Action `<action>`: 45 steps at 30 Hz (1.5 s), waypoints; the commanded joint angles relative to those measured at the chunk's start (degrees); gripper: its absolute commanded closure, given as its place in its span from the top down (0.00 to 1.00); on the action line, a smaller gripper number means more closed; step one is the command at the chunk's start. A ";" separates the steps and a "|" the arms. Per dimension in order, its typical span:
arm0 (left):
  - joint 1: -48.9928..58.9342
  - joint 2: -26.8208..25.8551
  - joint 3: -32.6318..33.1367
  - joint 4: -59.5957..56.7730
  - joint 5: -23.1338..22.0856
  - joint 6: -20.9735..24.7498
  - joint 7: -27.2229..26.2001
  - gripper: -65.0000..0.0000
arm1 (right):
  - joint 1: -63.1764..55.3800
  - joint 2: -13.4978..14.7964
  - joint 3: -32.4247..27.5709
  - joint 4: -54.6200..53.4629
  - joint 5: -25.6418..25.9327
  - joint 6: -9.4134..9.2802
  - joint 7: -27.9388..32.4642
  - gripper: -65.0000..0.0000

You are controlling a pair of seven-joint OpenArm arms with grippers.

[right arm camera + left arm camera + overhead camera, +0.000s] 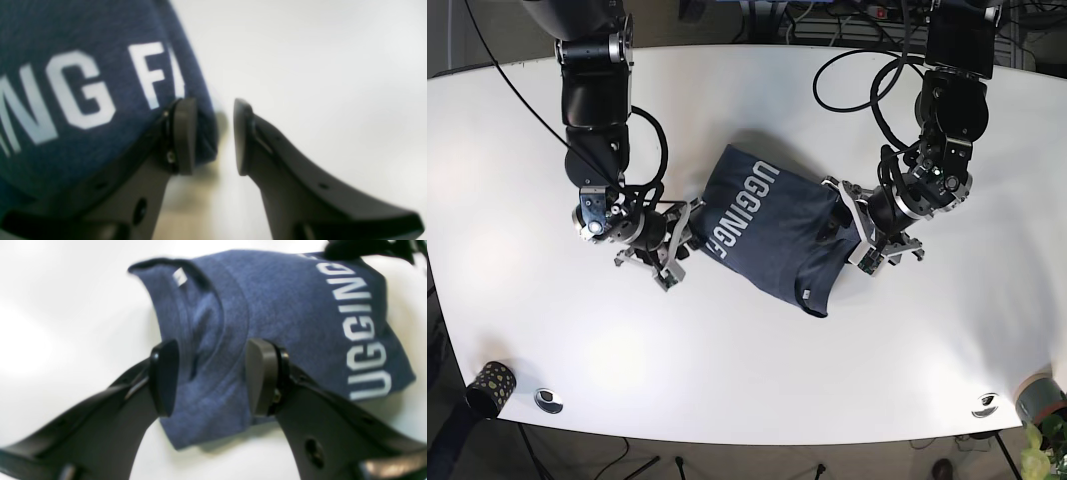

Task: Fold the T-shirt properly
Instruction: 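Carry the folded blue shirt with the left gripper to the table edge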

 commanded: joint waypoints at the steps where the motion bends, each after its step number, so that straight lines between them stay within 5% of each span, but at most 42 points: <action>1: -0.73 1.24 -1.84 0.95 -0.52 0.83 -1.50 0.45 | -0.70 -0.12 0.00 5.58 0.47 0.52 -2.24 0.26; 14: 1.55 4.40 -5.79 1.04 -1.04 13.40 -1.50 0.45 | -15.29 -9.88 -0.88 24.65 0.55 0.52 -13.93 0.26; 23: 1.90 6.51 -5.44 1.21 -0.60 14.28 -1.50 0.45 | -19.16 -13.93 -13.63 26.50 0.55 0.52 -14.54 0.26; 31: 1.99 8.54 -5.18 1.21 1.59 14.37 -1.59 0.45 | -18.90 -13.58 -10.29 27.47 3.81 0.52 -14.54 0.26; 36: 1.99 10.03 -2.01 0.95 8.10 14.37 -1.77 0.47 | -17.75 -8.92 -8.71 27.29 8.64 0.52 -14.54 0.26; 45: 5.16 10.21 -0.96 -4.68 10.21 14.19 -6.95 0.69 | -17.23 -6.28 -5.10 27.20 13.74 0.52 -14.54 0.26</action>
